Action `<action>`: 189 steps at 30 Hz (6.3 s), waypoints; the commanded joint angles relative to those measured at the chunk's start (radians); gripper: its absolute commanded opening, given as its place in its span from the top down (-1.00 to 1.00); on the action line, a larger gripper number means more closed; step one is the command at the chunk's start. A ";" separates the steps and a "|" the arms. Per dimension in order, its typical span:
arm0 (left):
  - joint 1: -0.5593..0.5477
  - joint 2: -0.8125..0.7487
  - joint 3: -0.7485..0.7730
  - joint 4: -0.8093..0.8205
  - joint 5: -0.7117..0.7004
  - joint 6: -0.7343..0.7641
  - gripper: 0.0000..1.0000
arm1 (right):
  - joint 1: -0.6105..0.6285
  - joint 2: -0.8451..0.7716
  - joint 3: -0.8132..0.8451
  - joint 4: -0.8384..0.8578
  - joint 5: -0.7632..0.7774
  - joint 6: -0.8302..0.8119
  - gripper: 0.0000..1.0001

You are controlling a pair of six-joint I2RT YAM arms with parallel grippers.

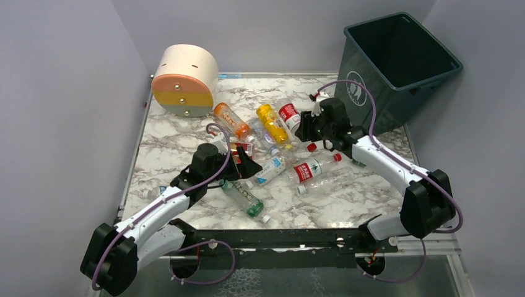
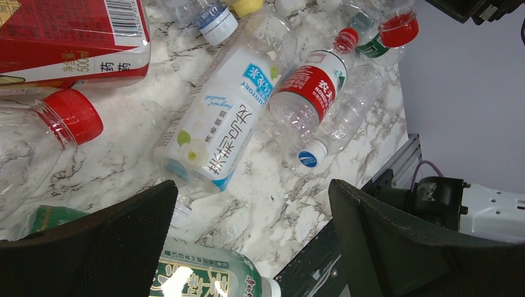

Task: Put the plastic bottles in the bin
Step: Pick up the plastic bottle at the center of the board, then place the plastic bottle in the trash bin, then pick up the plastic bottle at the center of the board.

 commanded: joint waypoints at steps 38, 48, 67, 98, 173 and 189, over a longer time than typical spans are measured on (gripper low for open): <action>-0.006 0.440 0.105 0.292 0.119 0.098 -0.98 | 0.009 0.191 0.228 -0.023 -0.161 0.004 0.07; -0.006 0.423 0.167 0.292 0.116 0.091 -0.98 | 0.009 0.070 0.228 -0.061 -0.170 0.021 0.07; -0.006 0.283 0.157 0.213 0.105 0.095 -0.98 | 0.008 -0.056 0.466 -0.103 0.077 -0.011 0.03; -0.007 0.239 0.159 0.154 0.081 0.095 -0.98 | -0.490 0.238 0.971 -0.110 0.220 0.058 0.07; -0.408 0.915 0.723 -0.009 -0.138 0.736 -0.94 | -0.427 -0.345 0.298 -0.244 -0.483 0.218 -0.94; -0.420 0.953 0.746 -0.017 -0.202 0.722 -0.77 | -0.427 -0.344 0.251 -0.225 -0.491 0.217 -0.93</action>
